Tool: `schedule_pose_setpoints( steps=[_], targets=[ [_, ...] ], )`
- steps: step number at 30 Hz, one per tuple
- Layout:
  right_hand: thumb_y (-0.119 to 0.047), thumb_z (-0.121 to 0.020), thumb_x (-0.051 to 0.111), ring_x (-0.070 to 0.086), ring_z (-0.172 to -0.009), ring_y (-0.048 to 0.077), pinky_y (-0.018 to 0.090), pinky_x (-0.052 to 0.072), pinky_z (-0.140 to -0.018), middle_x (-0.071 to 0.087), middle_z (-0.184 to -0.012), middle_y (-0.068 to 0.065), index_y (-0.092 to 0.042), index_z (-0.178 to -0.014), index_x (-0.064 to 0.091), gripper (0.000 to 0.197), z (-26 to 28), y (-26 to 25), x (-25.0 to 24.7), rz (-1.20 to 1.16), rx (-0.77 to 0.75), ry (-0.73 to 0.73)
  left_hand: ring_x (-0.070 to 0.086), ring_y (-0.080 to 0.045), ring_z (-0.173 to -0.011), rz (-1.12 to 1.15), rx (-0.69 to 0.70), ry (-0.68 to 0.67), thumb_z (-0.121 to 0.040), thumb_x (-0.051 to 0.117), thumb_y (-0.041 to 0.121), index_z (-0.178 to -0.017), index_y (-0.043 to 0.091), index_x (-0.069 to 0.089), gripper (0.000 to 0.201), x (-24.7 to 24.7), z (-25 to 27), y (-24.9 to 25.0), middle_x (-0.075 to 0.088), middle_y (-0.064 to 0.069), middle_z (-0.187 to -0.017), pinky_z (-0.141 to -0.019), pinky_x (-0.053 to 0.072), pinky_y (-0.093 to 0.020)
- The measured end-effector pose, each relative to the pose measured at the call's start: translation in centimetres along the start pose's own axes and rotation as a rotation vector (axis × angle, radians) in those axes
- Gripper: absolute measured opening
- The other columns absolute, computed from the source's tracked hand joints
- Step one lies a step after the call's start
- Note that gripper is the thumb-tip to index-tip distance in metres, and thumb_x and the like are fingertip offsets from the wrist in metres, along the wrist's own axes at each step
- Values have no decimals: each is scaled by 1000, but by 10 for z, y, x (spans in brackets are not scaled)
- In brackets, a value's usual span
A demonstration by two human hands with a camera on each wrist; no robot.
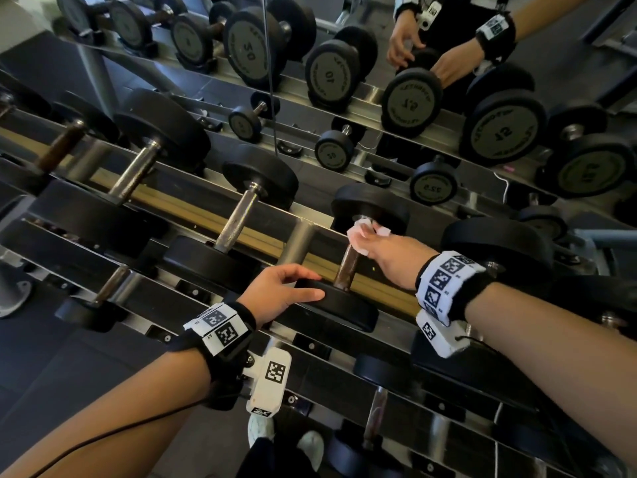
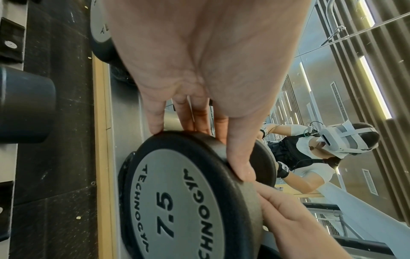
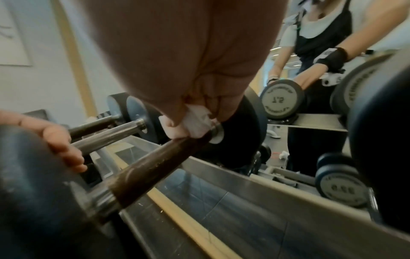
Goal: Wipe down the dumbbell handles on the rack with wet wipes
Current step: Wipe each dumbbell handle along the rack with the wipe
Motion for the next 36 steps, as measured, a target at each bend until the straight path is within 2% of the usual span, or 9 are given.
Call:
schedule_pose_setpoints(
  steps=[3, 9, 12, 19, 23, 27, 30, 32, 36],
  targets=[
    [-3, -102, 34, 18, -150, 31, 41, 18, -120, 11, -165, 8, -11, -157, 15, 59, 14, -9, 16, -68, -43, -39, 67, -19, -108, 1, -1, 11, -77, 82, 21, -105, 23, 73, 30, 0, -1, -2, 73, 0, -108, -105, 48, -49],
    [-11, -106, 30, 30, -146, 28, 36, 24, -116, 32, -159, 8, -14, -151, 35, 45, 32, -24, 31, -224, -69, -143, 64, -21, -114, 2, 2, 15, -76, 82, 21, -105, 24, 74, 30, 0, -3, -3, 73, -1, -110, -108, 43, -52],
    [-22, -106, 36, 55, -124, 29, 34, 39, -101, 60, -134, 11, -19, -139, 55, 38, 27, -8, 18, -366, 52, -44, 62, -20, -116, -10, 6, -5, -76, 82, 23, -107, 25, 73, 33, 0, -3, -3, 72, -1, -113, -109, 42, -52],
    [-28, -107, 36, 59, -115, 25, 28, 39, -97, 63, -125, 10, -31, -141, 51, 38, 31, -16, 44, -567, 180, 43, 66, -19, -111, 23, 24, 0, -68, 85, 28, -104, 25, 75, 37, -1, -5, -5, 74, -1, -108, -107, 46, -48],
    [-31, -104, 44, 59, -112, 11, 25, 39, -97, 67, -115, -10, -36, -119, 69, 30, 34, -20, 55, -706, 180, 37, 71, -17, -102, 35, 29, 7, -71, 84, 19, -102, 24, 76, 32, -1, -8, -7, 75, -2, -104, -99, 54, -42],
    [-38, -98, 51, 58, -90, -17, 5, 36, -82, 62, -81, -44, -68, -81, 64, 37, 37, -17, 44, -797, 194, 12, 71, -19, -103, 61, 38, -11, -64, 83, 29, -104, 25, 74, 41, 0, -5, -6, 74, -4, -107, -86, 58, -30],
    [-55, -83, 48, 62, -109, 2, 26, 42, -105, 72, -107, -22, -44, -102, 75, 35, 30, 2, 49, -934, 257, 175, 67, -21, -111, 36, 38, -6, -74, 82, 20, -106, 26, 73, 34, 0, -4, -6, 72, -3, -113, -98, 52, -39],
    [-44, -91, 49, 58, -123, 19, 43, 37, -113, 68, -125, -2, -23, -115, 73, 40, 21, 17, 54, -1048, 301, 293, 64, -20, -115, 21, 33, -3, -74, 82, 20, -107, 26, 73, 34, -1, -5, -6, 71, -3, -116, -107, 45, -48],
    [-27, -101, 48, 57, -124, 18, 38, 36, -113, 65, -125, -6, -23, -122, 69, 30, 1, 20, 54, -1105, 335, 348, 62, -19, -118, 14, 26, -6, -65, 85, 32, -100, 34, 76, 36, -1, -4, -4, 71, 0, -116, -111, 42, -51]
  ],
)
Point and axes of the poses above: each hand's wrist, its own z-axis away from the middle knuckle, its own x-axis out of the palm, y = z × x, the point moved 4 cm from there along -z, towards the middle knuckle
